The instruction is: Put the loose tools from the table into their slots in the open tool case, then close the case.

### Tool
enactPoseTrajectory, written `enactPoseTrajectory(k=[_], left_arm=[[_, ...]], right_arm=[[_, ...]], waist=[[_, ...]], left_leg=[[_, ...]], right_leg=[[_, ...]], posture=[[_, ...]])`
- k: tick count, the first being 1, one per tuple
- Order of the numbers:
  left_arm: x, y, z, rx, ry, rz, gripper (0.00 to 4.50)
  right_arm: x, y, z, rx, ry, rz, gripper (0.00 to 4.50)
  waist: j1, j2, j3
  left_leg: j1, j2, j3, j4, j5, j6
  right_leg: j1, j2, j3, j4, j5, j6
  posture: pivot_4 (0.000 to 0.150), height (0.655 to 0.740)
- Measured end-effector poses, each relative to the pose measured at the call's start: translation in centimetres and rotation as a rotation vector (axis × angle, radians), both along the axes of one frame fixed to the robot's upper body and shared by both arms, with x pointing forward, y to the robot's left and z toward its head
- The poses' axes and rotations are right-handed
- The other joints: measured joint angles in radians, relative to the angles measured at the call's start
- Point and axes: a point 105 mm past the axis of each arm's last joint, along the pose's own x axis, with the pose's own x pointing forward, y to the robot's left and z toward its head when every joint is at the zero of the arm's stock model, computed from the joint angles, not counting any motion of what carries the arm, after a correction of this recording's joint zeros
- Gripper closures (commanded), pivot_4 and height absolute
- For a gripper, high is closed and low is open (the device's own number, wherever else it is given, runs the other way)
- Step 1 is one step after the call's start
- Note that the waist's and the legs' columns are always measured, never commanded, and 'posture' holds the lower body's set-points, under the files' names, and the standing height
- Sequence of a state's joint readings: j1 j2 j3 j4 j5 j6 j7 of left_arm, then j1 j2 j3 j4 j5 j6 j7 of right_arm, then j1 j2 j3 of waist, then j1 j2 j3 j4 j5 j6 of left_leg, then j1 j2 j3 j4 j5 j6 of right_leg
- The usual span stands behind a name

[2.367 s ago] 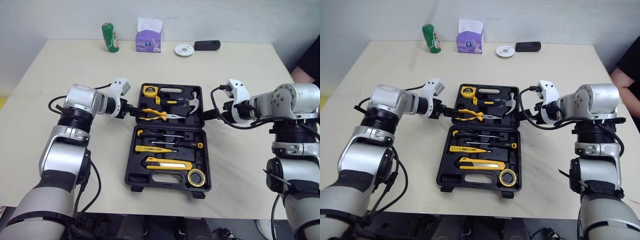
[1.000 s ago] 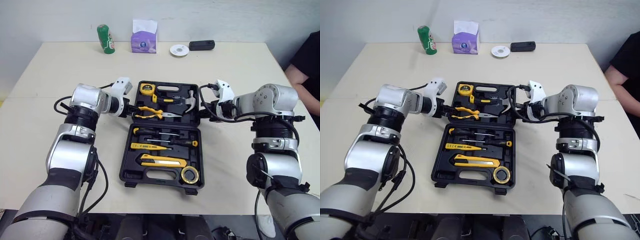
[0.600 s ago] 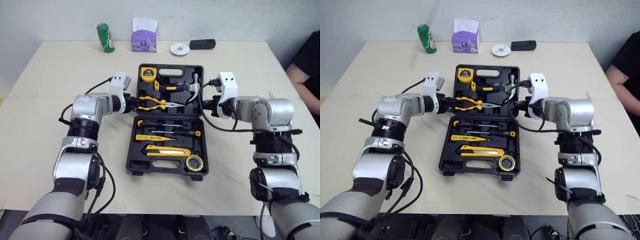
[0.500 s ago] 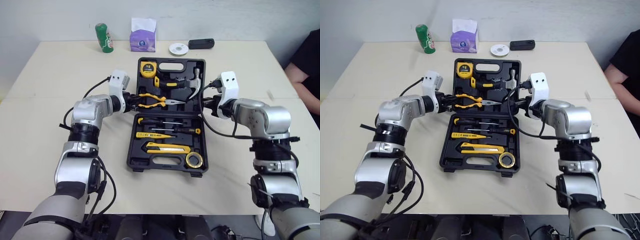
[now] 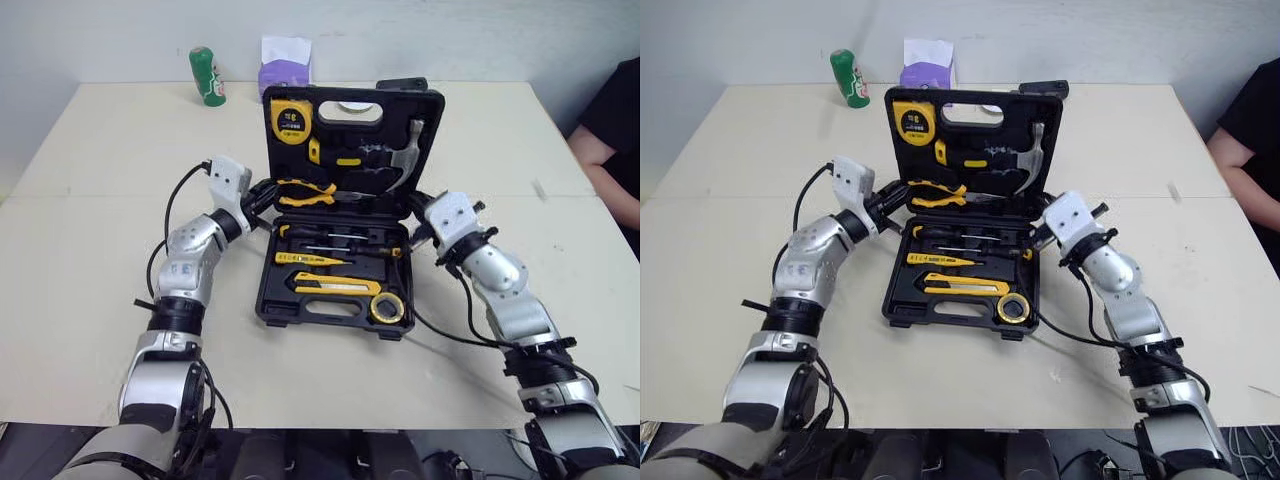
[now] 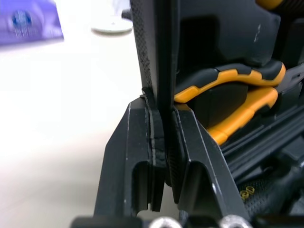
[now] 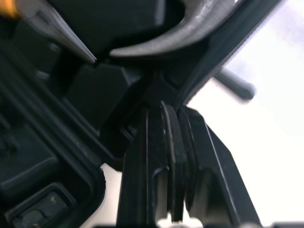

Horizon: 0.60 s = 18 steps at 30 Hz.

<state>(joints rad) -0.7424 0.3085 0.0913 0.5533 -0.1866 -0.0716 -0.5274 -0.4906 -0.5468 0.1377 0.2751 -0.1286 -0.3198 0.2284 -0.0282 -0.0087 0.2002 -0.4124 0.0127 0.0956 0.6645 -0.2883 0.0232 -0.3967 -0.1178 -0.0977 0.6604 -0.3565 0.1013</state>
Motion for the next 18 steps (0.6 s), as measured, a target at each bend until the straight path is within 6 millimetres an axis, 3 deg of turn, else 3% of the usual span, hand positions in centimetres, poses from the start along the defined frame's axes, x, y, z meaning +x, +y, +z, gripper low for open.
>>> enactPoseTrajectory(k=[7, 15, 18], left_arm=[[-2.5, 1.0, -1.5, 0.163, -0.168, -0.012, 4.49], [-4.4, 2.0, -2.8, 0.236, -0.209, -0.026, 4.49], [-5.1, 2.1, -3.3, 0.24, -0.202, -0.035, 4.5]], right_arm=[[-2.2, -0.3, -2.1, -0.219, -0.166, 0.032, 4.5], [-3.7, -0.1, -3.5, -0.29, -0.215, 0.082, 4.5], [-4.3, -0.3, -4.3, -0.318, -0.182, 0.1, 3.36]], waist=[[-0.001, -0.001, 0.0], [-0.001, -0.003, -0.003], [0.001, -0.004, -0.003]], left_leg=[[0.006, 0.001, 0.0, 0.0, 0.0, 0.0], [0.013, 0.002, -0.002, 0.0, 0.0, 0.0], [0.021, 0.003, -0.003, -0.001, -0.001, 0.0]], right_leg=[[0.006, 0.0, -0.001, 0.0, 0.0, 0.0], [0.014, 0.0, -0.002, -0.002, 0.0, 0.0], [0.025, -0.003, -0.002, -0.006, 0.0, -0.001]], posture=[[0.15, 0.74], [0.15, 0.74], [0.15, 0.74]])
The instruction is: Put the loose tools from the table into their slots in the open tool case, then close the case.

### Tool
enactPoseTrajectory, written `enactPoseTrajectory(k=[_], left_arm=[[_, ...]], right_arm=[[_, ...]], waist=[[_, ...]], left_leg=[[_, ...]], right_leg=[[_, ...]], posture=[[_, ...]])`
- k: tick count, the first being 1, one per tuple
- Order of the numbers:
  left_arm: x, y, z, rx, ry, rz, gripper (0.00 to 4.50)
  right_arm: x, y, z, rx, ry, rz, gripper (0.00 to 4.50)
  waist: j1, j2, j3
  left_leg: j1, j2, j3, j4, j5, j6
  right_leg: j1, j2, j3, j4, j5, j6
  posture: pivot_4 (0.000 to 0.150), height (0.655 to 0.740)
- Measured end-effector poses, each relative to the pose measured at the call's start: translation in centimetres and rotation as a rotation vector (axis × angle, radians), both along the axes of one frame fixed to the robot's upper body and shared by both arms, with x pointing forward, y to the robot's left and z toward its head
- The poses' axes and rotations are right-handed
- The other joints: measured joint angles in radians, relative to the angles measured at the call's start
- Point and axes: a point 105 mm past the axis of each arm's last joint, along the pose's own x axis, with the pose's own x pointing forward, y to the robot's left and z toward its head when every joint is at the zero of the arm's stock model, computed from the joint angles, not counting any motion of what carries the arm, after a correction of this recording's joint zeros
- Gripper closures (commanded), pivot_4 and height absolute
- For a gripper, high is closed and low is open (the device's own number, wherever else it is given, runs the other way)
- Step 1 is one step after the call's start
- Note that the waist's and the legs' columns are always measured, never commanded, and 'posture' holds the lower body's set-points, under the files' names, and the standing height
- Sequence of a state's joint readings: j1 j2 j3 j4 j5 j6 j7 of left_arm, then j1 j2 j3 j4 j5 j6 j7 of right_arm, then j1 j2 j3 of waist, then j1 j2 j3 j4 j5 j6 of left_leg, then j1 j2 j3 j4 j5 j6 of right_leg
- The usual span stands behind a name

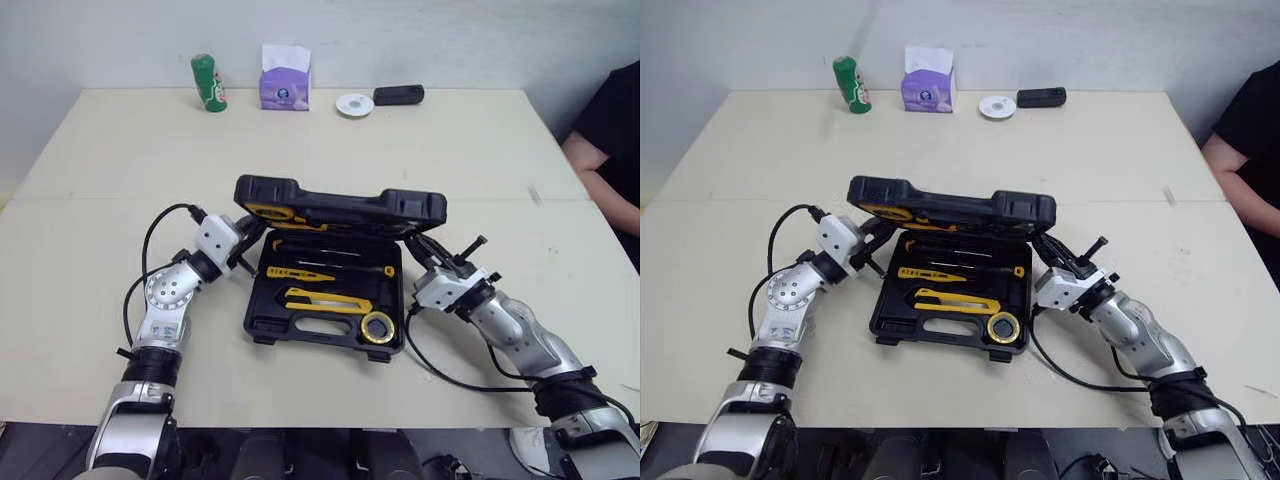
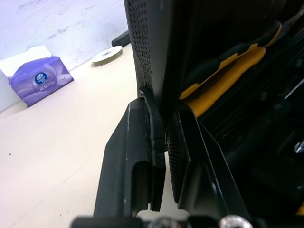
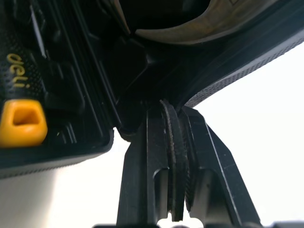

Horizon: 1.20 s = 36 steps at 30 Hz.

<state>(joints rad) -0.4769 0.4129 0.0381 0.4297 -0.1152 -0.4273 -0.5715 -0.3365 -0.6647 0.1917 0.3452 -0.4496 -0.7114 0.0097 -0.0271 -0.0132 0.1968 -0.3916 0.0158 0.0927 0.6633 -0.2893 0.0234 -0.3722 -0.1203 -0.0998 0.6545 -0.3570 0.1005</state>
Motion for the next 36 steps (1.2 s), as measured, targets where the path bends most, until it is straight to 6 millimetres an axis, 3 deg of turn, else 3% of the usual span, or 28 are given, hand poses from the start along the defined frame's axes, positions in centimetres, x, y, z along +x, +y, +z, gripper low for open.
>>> enactPoseTrajectory(k=[1, 3, 6, 7, 11, 14, 18, 22, 23, 26, 31, 33, 36], left_arm=[[-0.1, 0.3, 0.0, -0.007, 0.008, 0.003, 3.51], [-0.5, 2.1, -0.3, 0.015, 0.034, 0.031, 2.67], [-1.3, 3.9, -0.9, 0.014, 0.113, 0.039, 1.27], [-1.9, 4.2, -1.2, 0.012, 0.157, 0.022, 0.78], [-5.0, 7.4, -2.7, 0.0, 0.397, -0.017, 0.78], [-6.1, 8.2, -2.4, -0.008, 0.47, -0.037, 0.78], [-5.5, 9.1, -1.3, -0.029, 0.466, -0.004, 0.78], [-3.2, 8.7, 1.3, -0.083, 0.389, 0.014, 0.78], [-2.7, 8.4, 1.7, -0.093, 0.38, 0.006, 1.02], [-1.6, 7.6, 2.1, -0.096, 0.378, -0.006, 1.99], [0.7, 5.9, 0.6, -0.026, 0.452, -0.013, 4.34], [1.6, 5.4, 0.4, 0.008, 0.457, -0.01, 4.5], [2.6, 4.9, 0.2, 0.055, 0.483, -0.007, 4.5]], right_arm=[[-0.1, -0.4, -0.5, -0.026, 0.03, -0.01, 2.75], [-0.7, -2.6, -2.6, -0.079, 0.13, -0.071, 1.71], [-1.6, -3.6, -2.1, -0.07, 0.144, -0.079, 0.29], [-2.0, -4.1, -1.8, -0.077, 0.151, -0.084, 0.0], [-3.1, -6.6, -2.0, -0.073, 0.213, -0.144, 0.0], [-3.2, -7.4, -2.0, -0.048, 0.246, -0.167, 0.0], [-3.3, -7.9, -1.5, 0.064, 0.333, -0.168, 0.0], [-3.8, -6.6, -1.5, 0.235, 0.461, -0.099, 0.0], [-4.1, -6.3, -1.6, 0.26, 0.508, -0.087, 0.0], [-5.2, -5.4, -2.0, 0.291, 0.633, -0.03, 0.77], [-7.3, -3.0, -2.5, 0.297, 0.783, 0.086, 3.39], [-7.8, -2.2, -2.7, 0.285, 0.809, 0.114, 4.41], [-7.9, -1.4, -3.0, 0.292, 0.831, 0.119, 4.41]], waist=[[0.0, -0.001, -0.001], [-0.002, -0.002, -0.001], [-0.005, -0.002, -0.001], [-0.003, -0.002, -0.001], [-0.001, -0.002, -0.001], [0.003, -0.002, -0.001], [0.005, -0.002, -0.001], [0.007, -0.002, -0.001], [0.008, -0.002, -0.001], [0.012, -0.002, -0.001], [0.021, -0.002, -0.001], [0.026, -0.002, -0.001], [0.028, -0.003, -0.002]], left_leg=[[0.001, 0.0, 0.0, -0.001, 0.0, 0.0], [0.001, 0.0, 0.0, -0.001, 0.0, 0.0], [0.002, 0.0, 0.0, -0.002, 0.0, 0.0], [0.002, 0.0, 0.0, -0.002, 0.0, 0.0], [0.003, 0.0, -0.002, -0.002, -0.002, 0.0], [0.005, -0.001, -0.004, -0.001, -0.002, 0.002], [0.006, -0.002, -0.007, -0.001, -0.003, 0.002], [0.006, -0.002, -0.008, -0.001, -0.003, 0.002], [0.006, -0.002, -0.008, -0.001, -0.003, 0.002], [0.005, -0.003, -0.007, -0.001, -0.003, 0.003], [0.006, -0.003, -0.007, -0.001, -0.003, 0.003], [0.005, -0.003, -0.007, -0.001, -0.003, 0.003], [0.005, -0.003, -0.007, -0.001, -0.003, 0.003]], right_leg=[[0.001, -0.002, 0.0, -0.001, 0.0, 0.0], [0.001, -0.004, 0.0, -0.001, -0.001, -0.001], [0.001, -0.004, -0.002, 0.0, -0.001, -0.001], [0.002, -0.005, -0.001, 0.0, -0.001, -0.001], [0.005, -0.007, 0.001, -0.002, -0.001, -0.002], [0.01, -0.009, -0.002, -0.008, -0.001, -0.001], [0.013, -0.009, -0.004, -0.01, -0.001, -0.001], [0.013, -0.009, -0.006, -0.008, -0.001, -0.001], [0.013, -0.009, -0.005, -0.007, -0.001, -0.001], [0.013, -0.009, -0.006, -0.007, 0.0, -0.001], [0.013, -0.008, -0.006, -0.009, 0.0, -0.001], [0.012, -0.008, -0.006, -0.009, 0.0, -0.001], [0.012, -0.008, -0.006, -0.008, 0.0, 0.0]], posture=[[0.15, 0.74], [0.15, 0.74], [0.15, 0.74], [0.15, 0.74], [0.15, 0.74], [0.15, 0.74], [0.15, 0.74], [0.15, 0.74], [0.15, 0.74], [0.15, 0.74], [0.15, 0.74], [0.15, 0.74], [0.15, 0.74]])
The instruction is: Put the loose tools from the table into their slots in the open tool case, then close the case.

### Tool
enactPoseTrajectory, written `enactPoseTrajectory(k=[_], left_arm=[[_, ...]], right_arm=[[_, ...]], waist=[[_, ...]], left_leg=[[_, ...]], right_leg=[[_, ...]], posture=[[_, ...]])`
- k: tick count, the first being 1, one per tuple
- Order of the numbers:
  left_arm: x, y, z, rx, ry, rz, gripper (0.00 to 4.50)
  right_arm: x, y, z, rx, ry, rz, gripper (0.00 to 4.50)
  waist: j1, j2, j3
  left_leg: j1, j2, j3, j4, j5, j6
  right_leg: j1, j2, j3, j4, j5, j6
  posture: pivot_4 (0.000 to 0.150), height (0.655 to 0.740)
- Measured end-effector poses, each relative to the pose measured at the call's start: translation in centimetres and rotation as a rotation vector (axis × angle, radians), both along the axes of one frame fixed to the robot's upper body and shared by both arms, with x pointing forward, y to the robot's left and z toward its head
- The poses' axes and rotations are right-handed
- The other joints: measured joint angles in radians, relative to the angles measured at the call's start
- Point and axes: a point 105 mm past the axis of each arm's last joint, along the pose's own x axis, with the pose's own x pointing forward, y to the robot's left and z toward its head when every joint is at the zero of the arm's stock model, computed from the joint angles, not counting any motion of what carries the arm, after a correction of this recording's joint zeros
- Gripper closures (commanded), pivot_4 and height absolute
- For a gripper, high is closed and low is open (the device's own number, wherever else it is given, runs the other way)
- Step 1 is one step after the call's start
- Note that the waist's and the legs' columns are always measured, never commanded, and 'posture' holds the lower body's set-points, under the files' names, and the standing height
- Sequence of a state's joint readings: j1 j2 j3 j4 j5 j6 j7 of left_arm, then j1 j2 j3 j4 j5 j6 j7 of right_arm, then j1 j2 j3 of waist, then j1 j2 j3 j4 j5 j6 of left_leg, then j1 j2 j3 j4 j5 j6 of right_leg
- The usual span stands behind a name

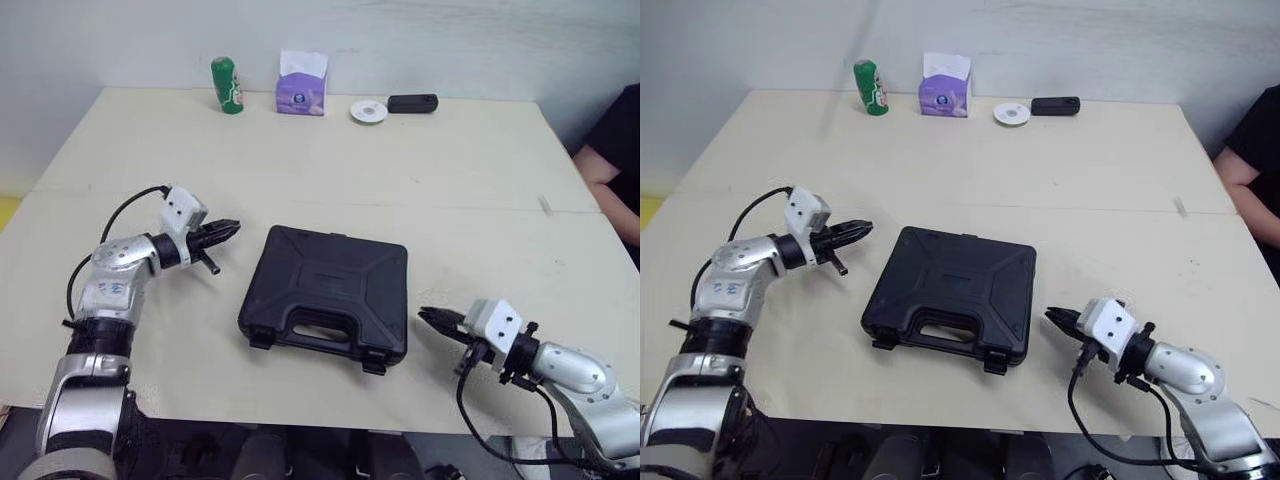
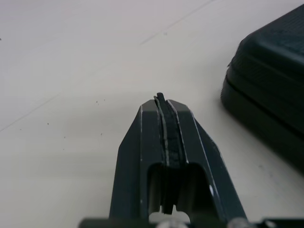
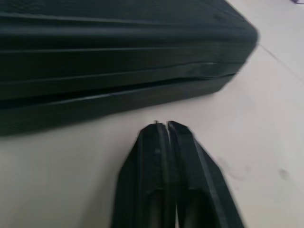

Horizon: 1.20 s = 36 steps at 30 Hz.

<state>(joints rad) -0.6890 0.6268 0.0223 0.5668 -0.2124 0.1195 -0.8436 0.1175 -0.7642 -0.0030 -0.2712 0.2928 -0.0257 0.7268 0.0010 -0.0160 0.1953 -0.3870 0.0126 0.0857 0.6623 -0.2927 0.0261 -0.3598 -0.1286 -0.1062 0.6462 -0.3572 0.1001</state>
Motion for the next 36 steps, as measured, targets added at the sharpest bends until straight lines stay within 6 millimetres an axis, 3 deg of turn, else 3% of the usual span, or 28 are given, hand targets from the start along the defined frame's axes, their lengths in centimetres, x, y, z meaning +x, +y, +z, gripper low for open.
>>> enactPoseTrajectory(k=[6, 12, 16, 29, 36], left_arm=[[-1.9, -0.6, -2.9, 0.047, 0.194, -0.154, 4.5], [-3.3, -1.2, -2.7, 0.074, 0.176, -0.231, 4.5], [-3.9, -1.7, -2.6, 0.069, 0.168, -0.245, 4.5], [-11.3, -1.8, -5.4, 0.024, 0.29, -0.268, 4.5], [-12.9, -2.3, -6.0, -0.053, 0.261, -0.174, 4.5]], right_arm=[[2.2, 0.1, 0.5, -0.039, -0.021, -0.096, 4.41], [3.3, 1.5, 0.7, -0.056, -0.011, -0.07, 4.41], [3.7, 2.2, 1.0, -0.077, -0.009, -0.036, 4.41], [9.0, 3.2, 2.1, -0.149, -0.016, 0.027, 4.41], [11.7, 3.6, 3.0, -0.159, -0.039, 0.033, 4.41]], waist=[[-0.007, 0.0, 0.0], [-0.003, 0.0, 0.0], [-0.007, 0.0, 0.0], [-0.03, 0.0, 0.0], [-0.03, 0.001, 0.001]], left_leg=[[0.0, 0.001, 0.004, 0.0, 0.0, 0.0], [-0.001, 0.0, 0.002, 0.001, 0.0, 0.0], [-0.001, 0.001, 0.002, 0.0, 0.0, 0.001], [-0.001, 0.001, 0.001, 0.0, 0.0, 0.001], [-0.001, 0.001, 0.001, 0.0, -0.001, 0.001]], right_leg=[[-0.003, 0.002, -0.001, 0.002, 0.0, 0.001], [-0.002, -0.001, 0.003, 0.001, 0.0, 0.001], [-0.002, 0.0, 0.003, 0.001, 0.0, 0.001], [-0.002, -0.001, 0.003, -0.001, 0.0, 0.001], [-0.002, -0.001, 0.003, -0.002, 0.0, 0.0]], posture=[[0.15, 0.74], [0.15, 0.74], [0.15, 0.74], [0.15, 0.74], [0.15, 0.74]])
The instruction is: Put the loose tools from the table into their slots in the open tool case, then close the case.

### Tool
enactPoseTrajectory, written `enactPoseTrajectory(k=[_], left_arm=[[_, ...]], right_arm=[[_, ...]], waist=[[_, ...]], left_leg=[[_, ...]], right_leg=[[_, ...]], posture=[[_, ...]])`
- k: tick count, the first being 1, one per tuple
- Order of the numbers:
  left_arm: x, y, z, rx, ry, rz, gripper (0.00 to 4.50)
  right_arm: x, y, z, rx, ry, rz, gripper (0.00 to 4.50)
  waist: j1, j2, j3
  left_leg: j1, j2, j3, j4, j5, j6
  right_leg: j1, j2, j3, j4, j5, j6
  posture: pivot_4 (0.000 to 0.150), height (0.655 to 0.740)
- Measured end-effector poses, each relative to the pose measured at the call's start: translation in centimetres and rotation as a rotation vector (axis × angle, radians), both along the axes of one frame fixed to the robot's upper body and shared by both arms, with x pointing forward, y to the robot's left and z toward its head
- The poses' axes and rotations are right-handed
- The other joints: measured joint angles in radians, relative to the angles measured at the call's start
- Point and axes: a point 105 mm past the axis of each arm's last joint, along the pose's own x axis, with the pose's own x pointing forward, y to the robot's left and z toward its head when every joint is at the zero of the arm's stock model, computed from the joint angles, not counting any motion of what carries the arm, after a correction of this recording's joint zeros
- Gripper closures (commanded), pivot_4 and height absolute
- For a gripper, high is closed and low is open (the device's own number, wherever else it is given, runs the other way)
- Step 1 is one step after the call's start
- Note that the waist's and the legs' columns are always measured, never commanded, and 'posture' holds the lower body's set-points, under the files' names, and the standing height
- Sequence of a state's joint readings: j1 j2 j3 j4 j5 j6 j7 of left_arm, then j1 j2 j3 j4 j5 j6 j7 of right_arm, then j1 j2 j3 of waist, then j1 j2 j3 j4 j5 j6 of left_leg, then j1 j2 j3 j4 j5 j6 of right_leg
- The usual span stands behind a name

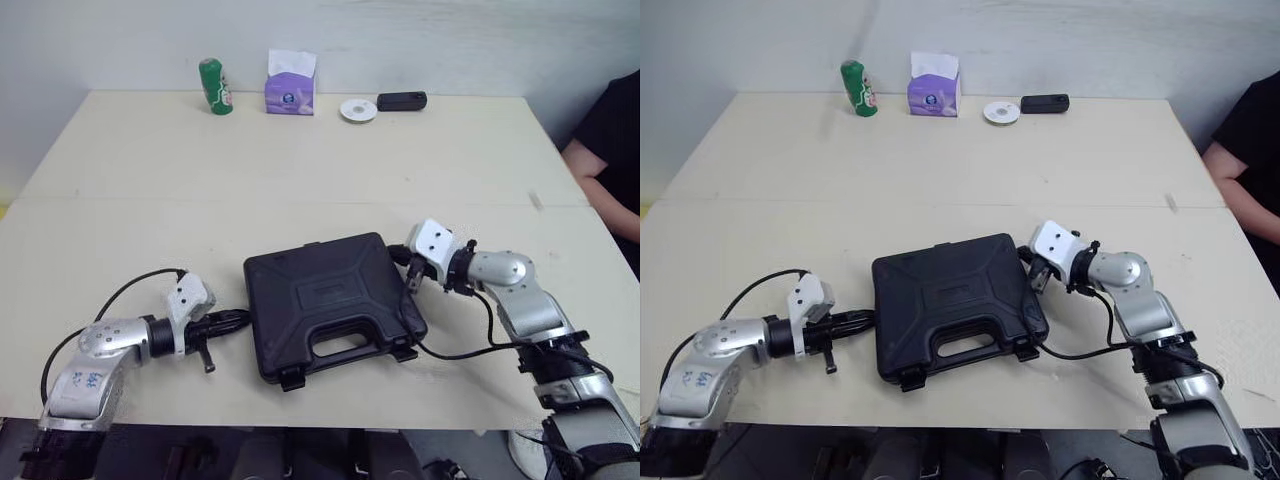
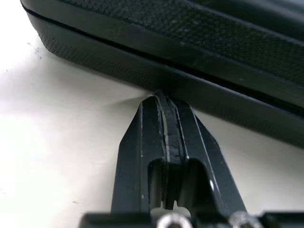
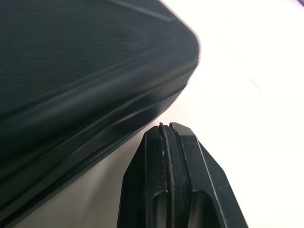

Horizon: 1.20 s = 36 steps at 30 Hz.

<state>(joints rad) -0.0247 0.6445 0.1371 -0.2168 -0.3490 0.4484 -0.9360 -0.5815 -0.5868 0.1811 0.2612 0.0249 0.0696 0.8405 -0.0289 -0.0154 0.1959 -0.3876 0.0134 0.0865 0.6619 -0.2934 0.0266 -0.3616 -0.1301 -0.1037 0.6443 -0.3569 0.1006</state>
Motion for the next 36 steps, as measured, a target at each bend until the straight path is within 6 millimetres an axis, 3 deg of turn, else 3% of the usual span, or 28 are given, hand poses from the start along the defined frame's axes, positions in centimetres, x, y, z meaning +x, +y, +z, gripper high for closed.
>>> enactPoseTrajectory(k=[5, 8, 12, 13, 16, 21, 26, 30, 36], left_arm=[[-1.1, 0.3, 0.0, -0.039, -0.024, 0.033, 4.5], [-1.1, 2.5, 0.8, -0.046, -0.062, 0.088, 4.5], [0.5, 5.8, 3.0, -0.114, -0.124, 0.194, 4.5], [1.5, 6.4, 4.3, -0.138, -0.162, 0.21, 4.5], [3.5, 6.6, 6.5, -0.159, -0.223, 0.194, 4.5], [7.9, 4.1, 7.3, -0.124, -0.246, 0.087, 4.5], [11.4, 0.3, 7.3, -0.088, -0.248, -0.027, 4.5], [12.5, -1.7, 5.9, -0.023, -0.211, -0.106, 4.5], [12.3, -1.9, 4.0, -0.027, -0.11, -0.181, 4.5]], right_arm=[[0.2, -0.6, -0.1, -0.005, -0.016, -0.007, 4.41], [-0.1, -3.3, 0.2, -0.007, -0.02, -0.072, 4.41], [-2.8, -6.6, 0.3, 0.02, 0.043, -0.105, 4.41], [-4.1, -7.3, 0.2, 0.037, 0.078, -0.104, 4.41], [-7.3, -7.7, -0.1, 0.076, 0.178, -0.063, 4.41], [-12.4, -7.4, -0.1, 0.081, 0.329, -0.02, 4.41], [-16.1, -5.8, -2.6, 0.082, 0.481, 0.016, 4.41], [-17.6, -4.2, -4.4, 0.107, 0.544, 0.052, 4.41], [-17.2, -2.1, -5.8, 0.116, 0.449, 0.069, 4.41]], waist=[[0.002, 0.0, 0.0], [0.004, 0.0, 0.0], [0.014, 0.001, 0.001], [0.018, 0.001, 0.001], [0.028, 0.002, 0.001], [0.039, 0.002, 0.001], [0.046, -0.001, 0.001], [0.043, -0.002, 0.001], [0.038, -0.005, 0.0]], left_leg=[[0.0, 0.0, 0.0, 0.0, 0.0, 0.0], [0.0, 0.0, -0.001, 0.0, 0.0, 0.0], [0.0, 0.0, -0.002, 0.0, -0.001, 0.0], [0.0, 0.0, -0.002, 0.0, -0.001, 0.0], [0.0, 0.0, -0.002, 0.0, -0.002, 0.0], [0.0, -0.001, -0.002, 0.0, -0.002, 0.001], [0.0, -0.001, 0.001, 0.0, -0.003, 0.001], [0.001, -0.001, 0.005, 0.0, -0.003, 0.002], [0.0, -0.001, 0.005, 0.001, -0.003, 0.002]], right_leg=[[0.0, 0.0, 0.0, -0.001, 0.0, 0.0], [0.001, -0.001, -0.001, -0.002, 0.0, 0.0], [0.002, 0.0, -0.003, -0.003, 0.0, 0.0], [0.002, -0.001, -0.003, -0.003, 0.0, 0.0], [0.002, 0.0, -0.003, -0.004, 0.0, 0.0], [0.003, 0.0, -0.003, -0.005, 0.0, 0.001], [0.002, 0.002, -0.004, -0.005, 0.001, 0.001], [0.001, 0.002, -0.005, -0.005, 0.002, 0.003], [0.0, 0.002, -0.005, -0.004, 0.002, 0.003]], posture=[[0.15, 0.74], [0.15, 0.74], [0.15, 0.74], [0.15, 0.74], [0.15, 0.74], [0.15, 0.74], [0.15, 0.74], [0.15, 0.74], [0.15, 0.74]])
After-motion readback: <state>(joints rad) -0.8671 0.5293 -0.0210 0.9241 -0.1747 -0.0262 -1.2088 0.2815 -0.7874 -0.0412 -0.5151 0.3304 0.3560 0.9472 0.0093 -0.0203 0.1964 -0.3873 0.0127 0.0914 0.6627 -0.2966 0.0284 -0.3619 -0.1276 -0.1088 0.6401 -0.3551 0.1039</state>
